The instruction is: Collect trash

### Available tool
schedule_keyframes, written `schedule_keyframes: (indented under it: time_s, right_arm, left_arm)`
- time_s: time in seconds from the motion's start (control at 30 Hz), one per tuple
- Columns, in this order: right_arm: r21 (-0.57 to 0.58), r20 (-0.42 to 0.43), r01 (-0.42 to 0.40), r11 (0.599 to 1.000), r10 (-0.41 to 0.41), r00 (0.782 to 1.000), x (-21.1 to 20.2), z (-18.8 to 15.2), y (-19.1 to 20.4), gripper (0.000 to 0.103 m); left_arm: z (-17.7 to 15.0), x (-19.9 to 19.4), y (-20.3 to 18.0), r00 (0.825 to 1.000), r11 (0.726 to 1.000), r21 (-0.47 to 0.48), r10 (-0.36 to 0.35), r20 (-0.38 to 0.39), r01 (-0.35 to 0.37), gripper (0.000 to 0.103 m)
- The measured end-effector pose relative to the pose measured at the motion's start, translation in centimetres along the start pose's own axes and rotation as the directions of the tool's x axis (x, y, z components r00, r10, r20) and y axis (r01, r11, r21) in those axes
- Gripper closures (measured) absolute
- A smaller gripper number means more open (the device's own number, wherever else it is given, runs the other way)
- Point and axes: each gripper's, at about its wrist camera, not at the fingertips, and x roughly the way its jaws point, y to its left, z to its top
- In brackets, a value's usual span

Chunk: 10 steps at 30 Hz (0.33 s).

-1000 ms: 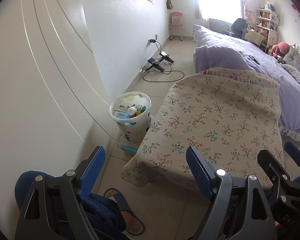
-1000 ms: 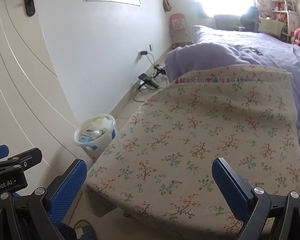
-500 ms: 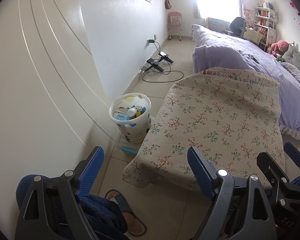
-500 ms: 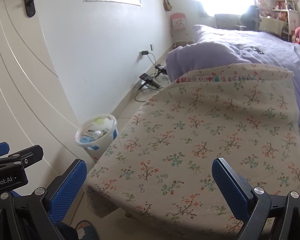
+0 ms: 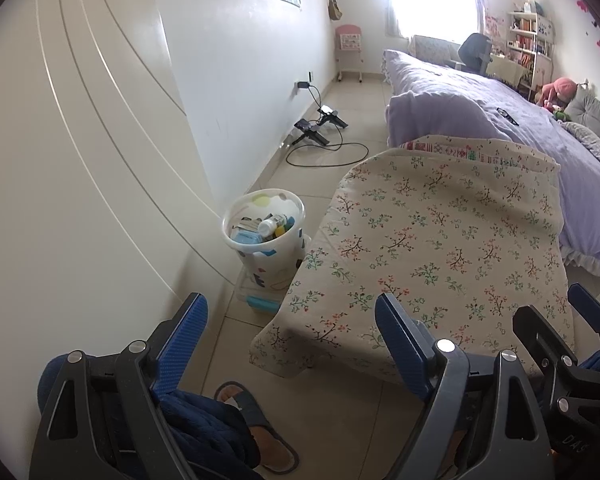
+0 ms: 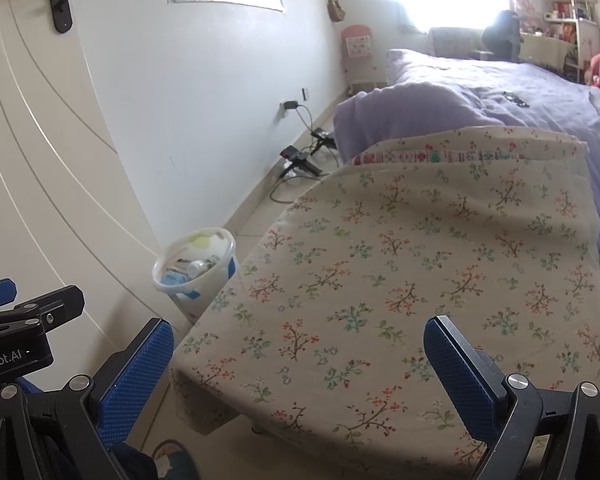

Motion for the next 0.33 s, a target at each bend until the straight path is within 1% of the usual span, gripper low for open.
schedule_keyframes:
  time_s: [0.33]
  right_arm:
    - [0.002, -0.002, 0.002, 1.000, -0.002, 1.000, 0.06, -0.10, 0.12, 0.000]
  left_arm:
    - [0.02, 0.01, 0.04, 1.000, 1.000, -0.001, -0.002, -0.005, 0.002, 0.015]
